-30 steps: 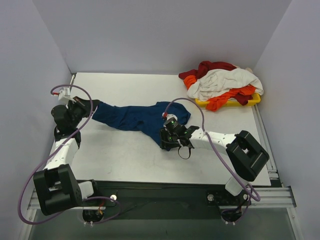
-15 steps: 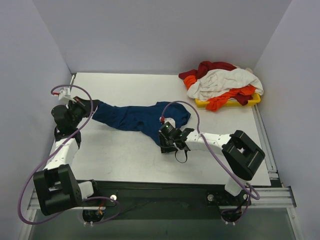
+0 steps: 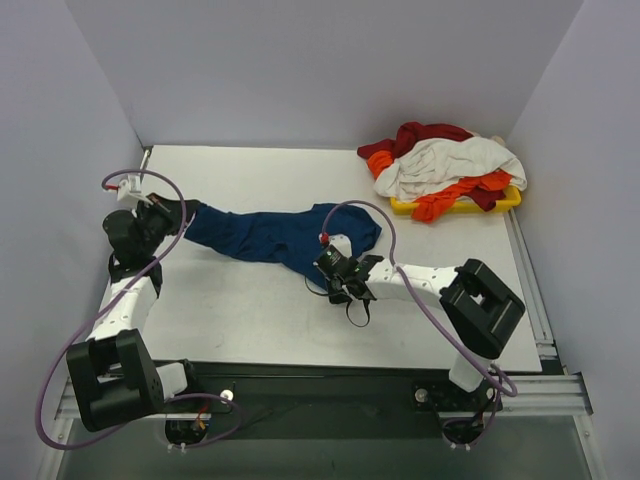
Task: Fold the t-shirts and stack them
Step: Flatten out the tshirt
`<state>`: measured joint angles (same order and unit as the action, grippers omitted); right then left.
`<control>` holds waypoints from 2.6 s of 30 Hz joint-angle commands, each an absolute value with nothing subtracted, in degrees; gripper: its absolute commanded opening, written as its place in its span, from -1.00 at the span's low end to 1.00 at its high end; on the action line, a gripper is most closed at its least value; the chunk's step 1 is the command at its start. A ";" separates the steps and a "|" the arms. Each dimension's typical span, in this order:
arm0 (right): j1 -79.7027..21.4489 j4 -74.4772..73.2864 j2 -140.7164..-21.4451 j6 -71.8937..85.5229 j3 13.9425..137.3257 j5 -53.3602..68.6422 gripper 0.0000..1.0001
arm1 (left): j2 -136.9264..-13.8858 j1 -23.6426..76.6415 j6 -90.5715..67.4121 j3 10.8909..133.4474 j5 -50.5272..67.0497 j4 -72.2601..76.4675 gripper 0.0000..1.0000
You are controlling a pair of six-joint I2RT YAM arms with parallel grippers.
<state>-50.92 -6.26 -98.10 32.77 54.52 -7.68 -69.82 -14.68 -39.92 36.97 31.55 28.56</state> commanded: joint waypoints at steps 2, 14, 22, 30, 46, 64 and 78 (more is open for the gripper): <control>-51.15 -12.30 -93.35 30.68 56.95 -15.53 -1.00 | -67.50 -14.59 -38.94 38.66 30.50 29.10 -1.00; -45.97 -14.33 -73.84 15.22 71.45 -30.48 -1.00 | -64.26 -15.64 -42.80 52.89 31.55 25.85 -1.00; -46.41 -10.47 -59.95 6.16 76.99 -30.06 -1.00 | -59.86 -17.14 -47.11 63.44 33.85 25.31 -1.00; -46.84 -10.02 -52.04 0.44 83.58 -27.16 -1.00 | -58.10 -21.52 -48.69 75.75 34.01 20.22 -1.00; -29.72 -4.92 -61.43 2.89 85.16 -19.28 -1.00 | -68.63 -21.18 -49.57 77.95 33.75 21.97 -1.00; -26.45 -3.87 -62.76 3.34 93.69 -8.17 -1.00 | -67.16 -20.92 -52.29 93.95 34.89 20.13 -1.00; -35.33 -3.96 -53.53 -3.87 96.85 -5.98 -1.00 | -61.78 -20.92 -40.52 120.14 29.79 1.15 -1.00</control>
